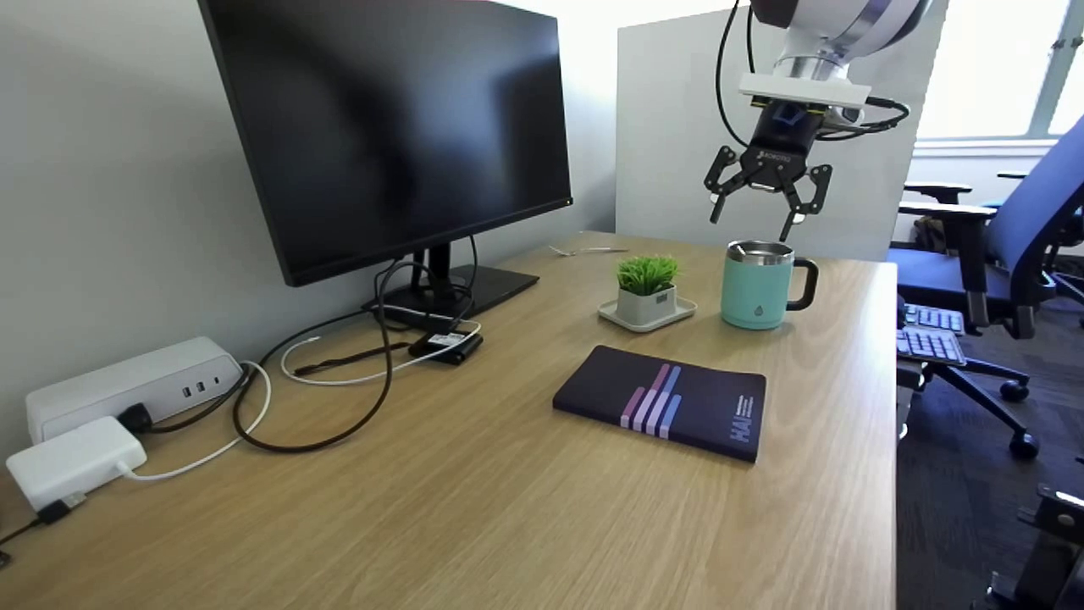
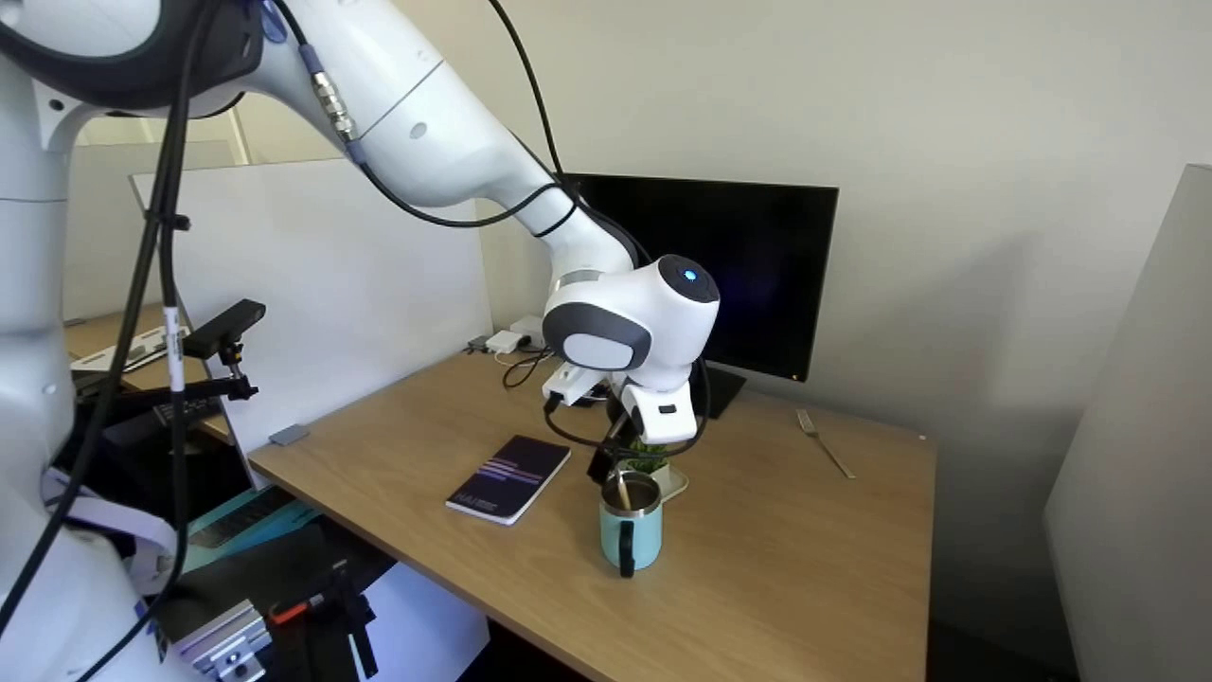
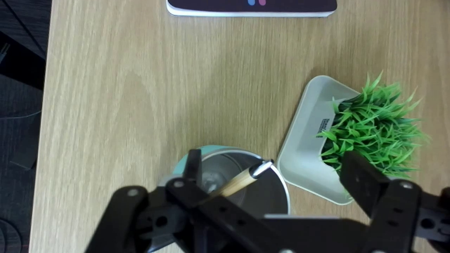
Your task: Take the pen out of the mug and put it on the desk
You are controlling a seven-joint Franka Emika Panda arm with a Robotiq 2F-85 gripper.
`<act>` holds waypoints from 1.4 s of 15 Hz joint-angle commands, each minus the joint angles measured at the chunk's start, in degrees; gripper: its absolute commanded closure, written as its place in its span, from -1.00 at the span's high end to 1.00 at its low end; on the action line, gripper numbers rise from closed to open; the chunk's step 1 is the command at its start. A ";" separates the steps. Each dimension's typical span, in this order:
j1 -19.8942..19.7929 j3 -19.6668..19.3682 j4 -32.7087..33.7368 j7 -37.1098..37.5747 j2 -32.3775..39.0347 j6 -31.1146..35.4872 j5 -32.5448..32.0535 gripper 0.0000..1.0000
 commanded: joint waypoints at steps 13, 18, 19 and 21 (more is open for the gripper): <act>2.03 0.47 0.72 3.35 -0.43 0.67 -0.80 1.00; 4.25 -0.09 1.72 6.52 0.84 2.84 -4.59 1.00; 4.10 -0.26 1.94 7.20 1.22 3.10 -5.45 1.00; 3.32 -0.62 2.37 7.86 1.97 3.09 -6.40 1.00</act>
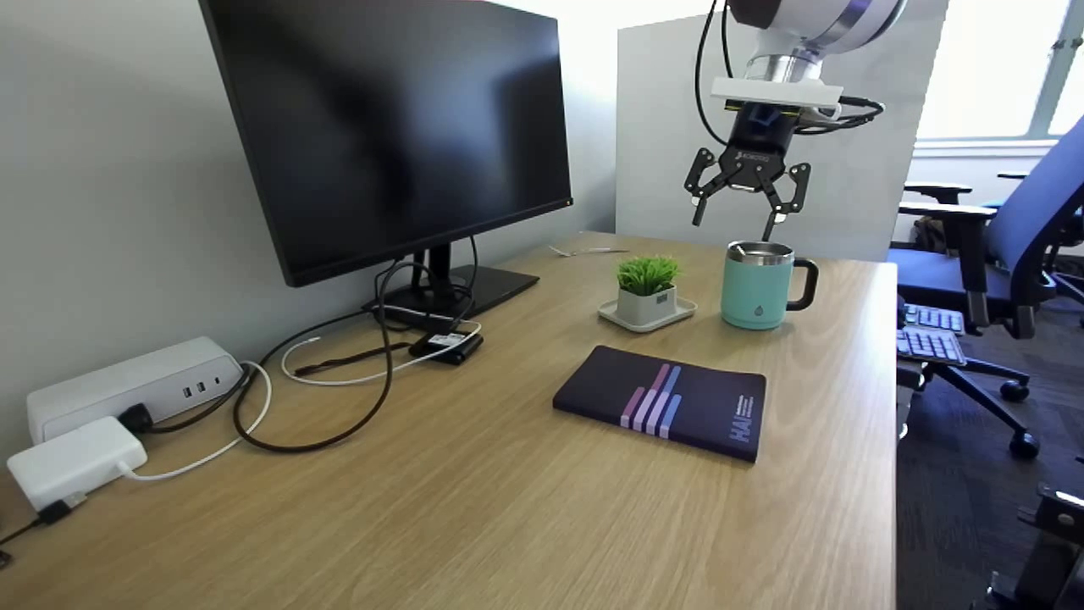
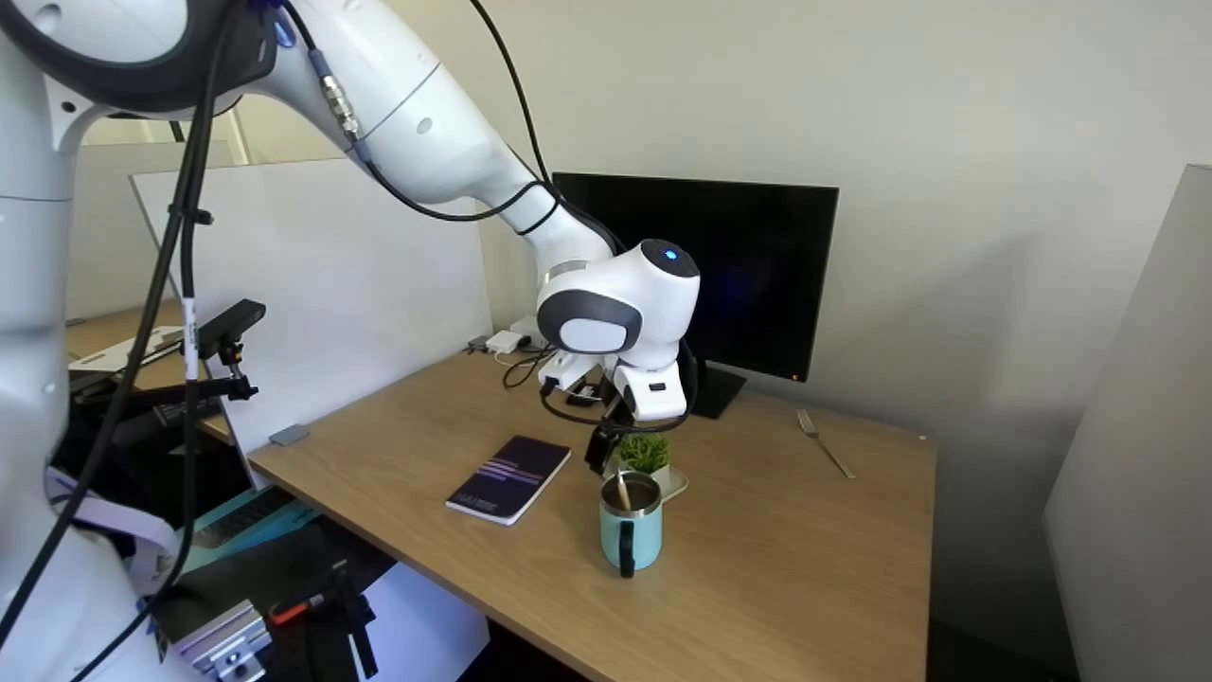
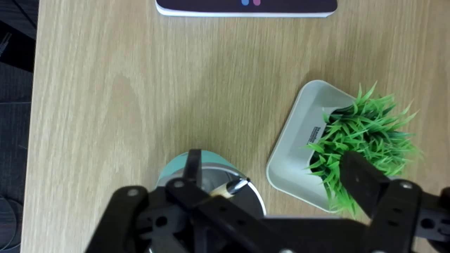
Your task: Take the pen out of the mug and put it on the desk
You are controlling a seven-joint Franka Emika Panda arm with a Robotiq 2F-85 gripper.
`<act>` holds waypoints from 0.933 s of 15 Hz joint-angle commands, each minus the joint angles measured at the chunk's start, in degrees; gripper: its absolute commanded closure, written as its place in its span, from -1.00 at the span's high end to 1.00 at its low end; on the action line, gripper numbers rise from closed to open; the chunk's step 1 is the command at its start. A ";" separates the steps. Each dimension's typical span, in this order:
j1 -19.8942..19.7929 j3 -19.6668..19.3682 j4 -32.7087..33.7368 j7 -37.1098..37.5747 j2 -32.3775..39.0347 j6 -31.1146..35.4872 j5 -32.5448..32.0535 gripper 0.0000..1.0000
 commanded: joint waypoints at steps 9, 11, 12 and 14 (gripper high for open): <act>-2.24 -1.34 4.34 2.44 4.37 -0.52 -1.89 1.00; -2.69 -1.29 4.85 2.23 4.78 -0.66 -1.53 1.00; -2.90 -1.32 5.03 2.23 4.92 -0.76 -1.45 0.91; -3.41 -1.36 5.23 2.16 5.05 -0.83 -1.26 0.43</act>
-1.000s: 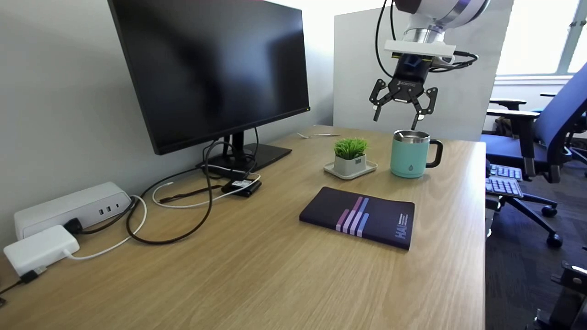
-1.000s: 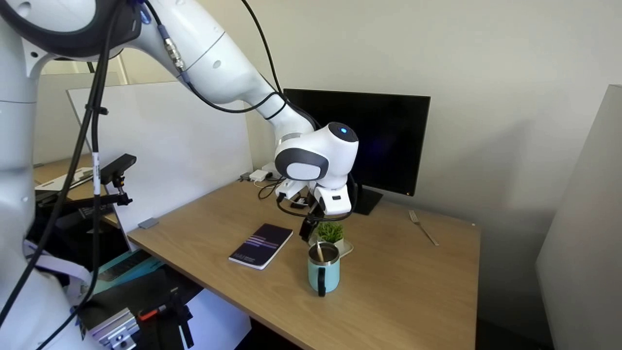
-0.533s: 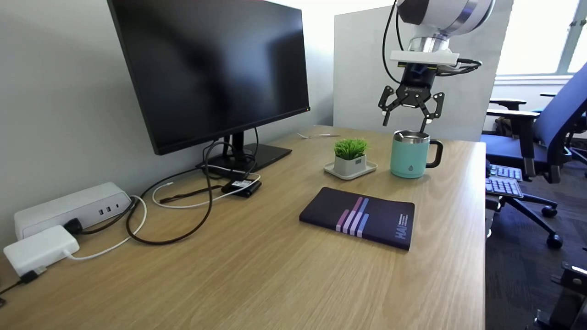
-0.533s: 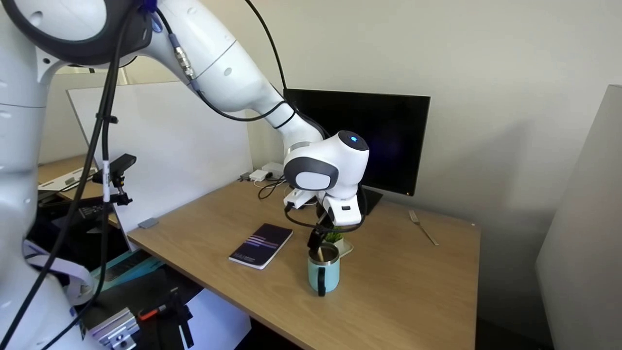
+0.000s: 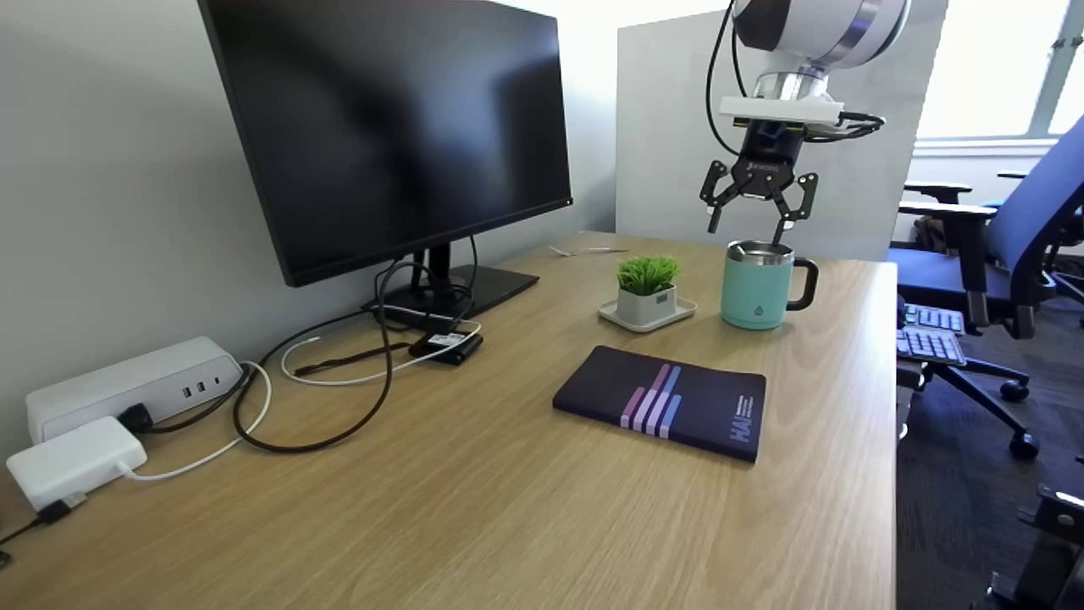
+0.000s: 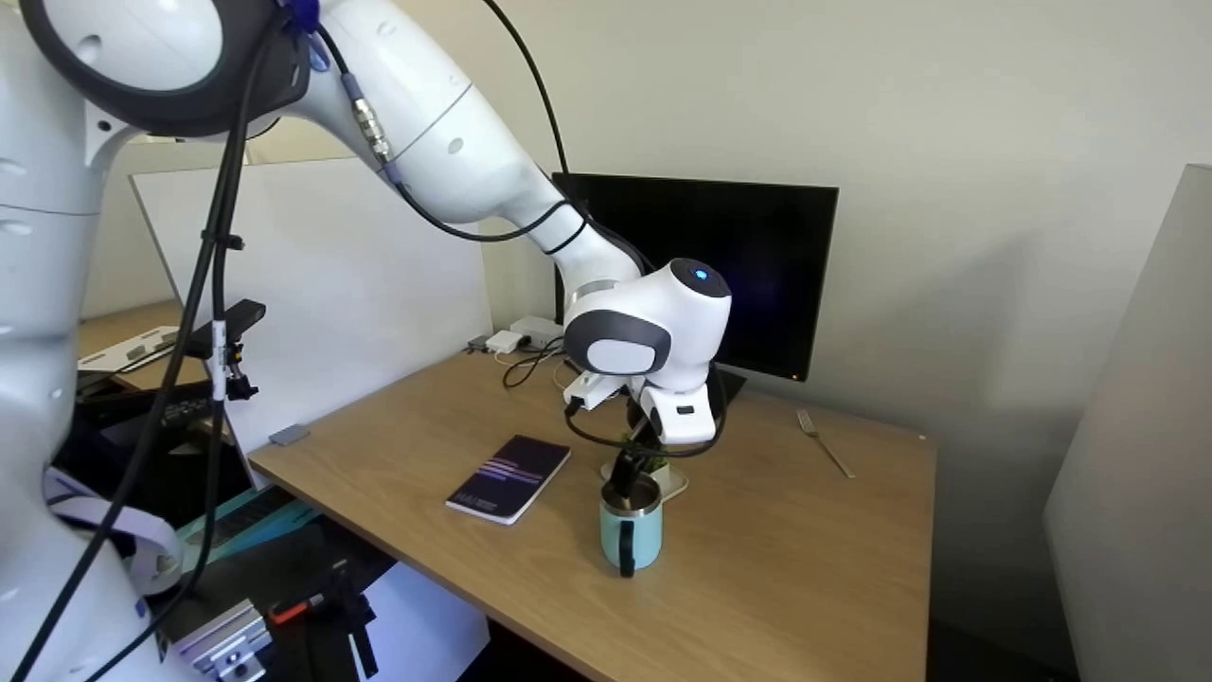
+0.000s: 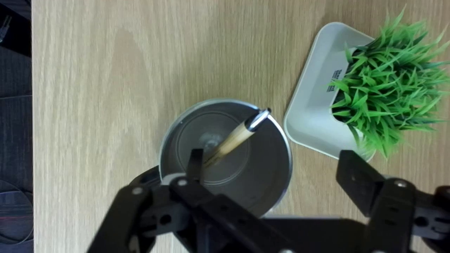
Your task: Take the pen out of the mug and put it on the desk
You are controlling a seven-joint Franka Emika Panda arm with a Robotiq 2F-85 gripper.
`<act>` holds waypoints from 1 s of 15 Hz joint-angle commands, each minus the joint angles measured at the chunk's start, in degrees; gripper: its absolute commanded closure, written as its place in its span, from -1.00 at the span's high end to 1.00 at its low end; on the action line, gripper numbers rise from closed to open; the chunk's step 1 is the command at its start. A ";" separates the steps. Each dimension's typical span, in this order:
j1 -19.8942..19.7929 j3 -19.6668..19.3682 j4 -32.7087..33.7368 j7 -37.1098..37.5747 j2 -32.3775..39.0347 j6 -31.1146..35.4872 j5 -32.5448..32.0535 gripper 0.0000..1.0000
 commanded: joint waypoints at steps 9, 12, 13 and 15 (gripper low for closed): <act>-2.26 0.30 1.84 0.73 0.76 -1.50 0.39 -0.22; -2.37 0.26 1.86 0.76 0.62 -1.72 0.42 -0.18; -2.50 0.23 1.82 0.72 0.54 -1.87 0.48 -0.17; -2.80 0.12 1.67 0.71 0.38 -2.02 0.59 -0.17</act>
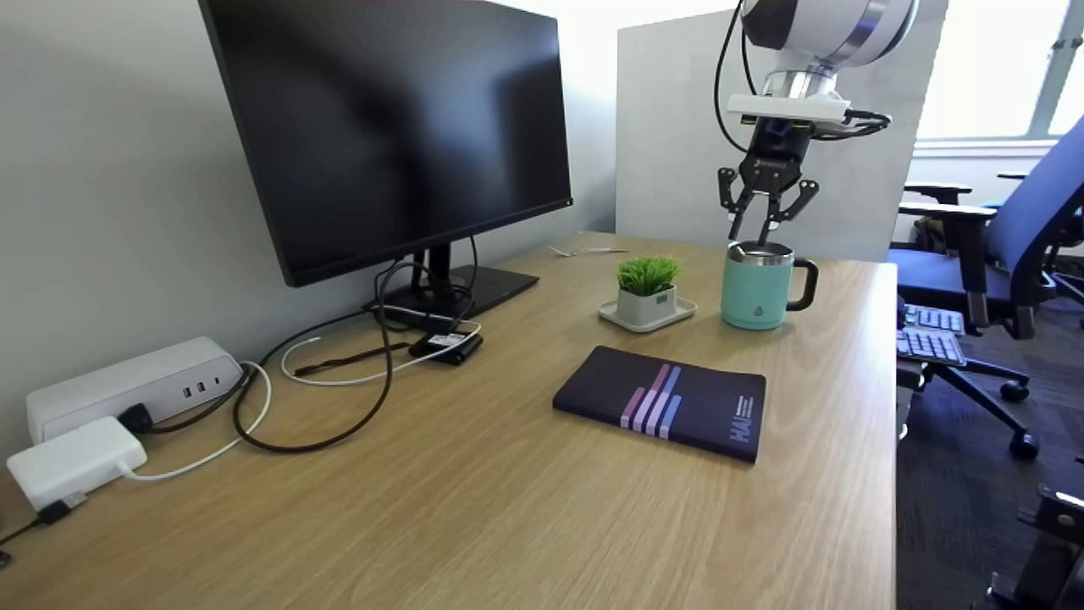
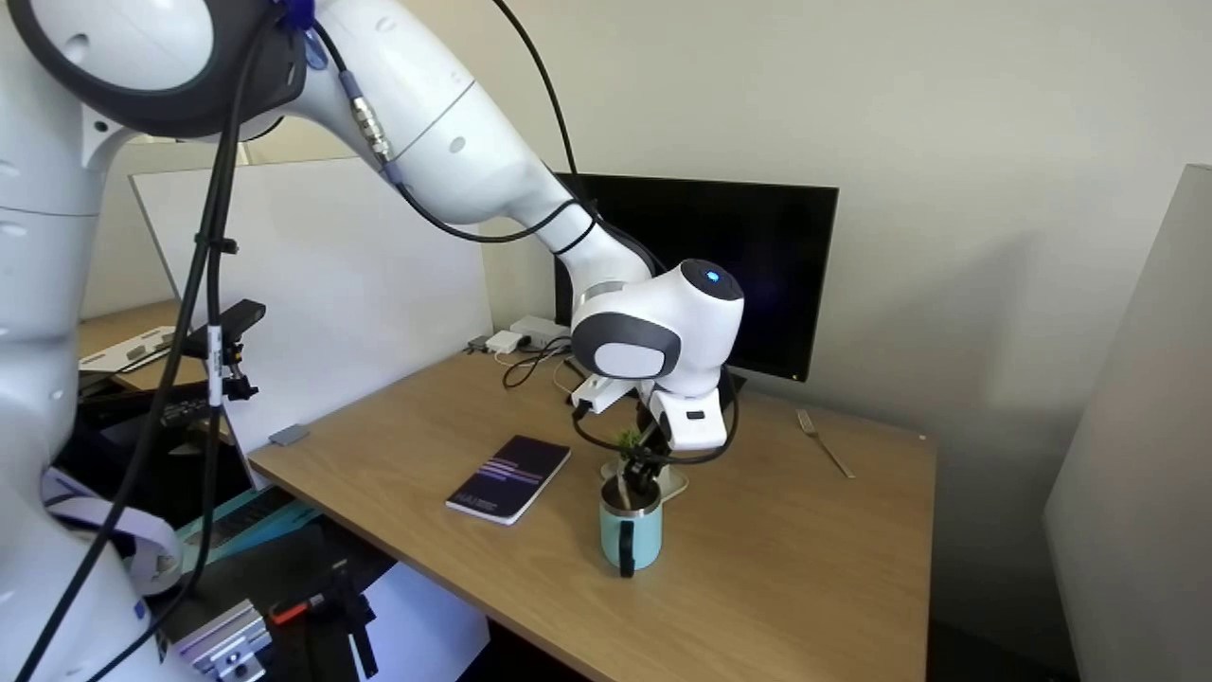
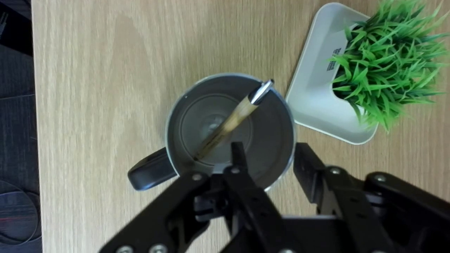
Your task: Take the pen out of the mug and put it on the desk
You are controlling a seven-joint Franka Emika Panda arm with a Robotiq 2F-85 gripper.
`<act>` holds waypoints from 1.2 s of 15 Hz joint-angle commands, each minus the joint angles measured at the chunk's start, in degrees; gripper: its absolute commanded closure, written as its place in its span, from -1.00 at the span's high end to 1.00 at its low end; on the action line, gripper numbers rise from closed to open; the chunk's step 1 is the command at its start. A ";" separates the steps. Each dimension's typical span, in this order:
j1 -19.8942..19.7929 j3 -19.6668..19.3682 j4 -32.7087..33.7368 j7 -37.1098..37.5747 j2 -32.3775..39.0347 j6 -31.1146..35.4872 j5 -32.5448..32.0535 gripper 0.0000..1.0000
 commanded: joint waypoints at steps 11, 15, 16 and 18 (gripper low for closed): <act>-1.72 0.12 0.25 1.67 -0.14 -3.47 0.73 -0.32; -1.65 0.29 -0.09 2.15 0.10 -4.44 0.94 -0.25; -1.66 0.36 -0.22 2.17 0.19 -4.69 1.09 -0.24; -1.69 0.53 -0.39 2.09 0.48 -5.01 1.43 -0.29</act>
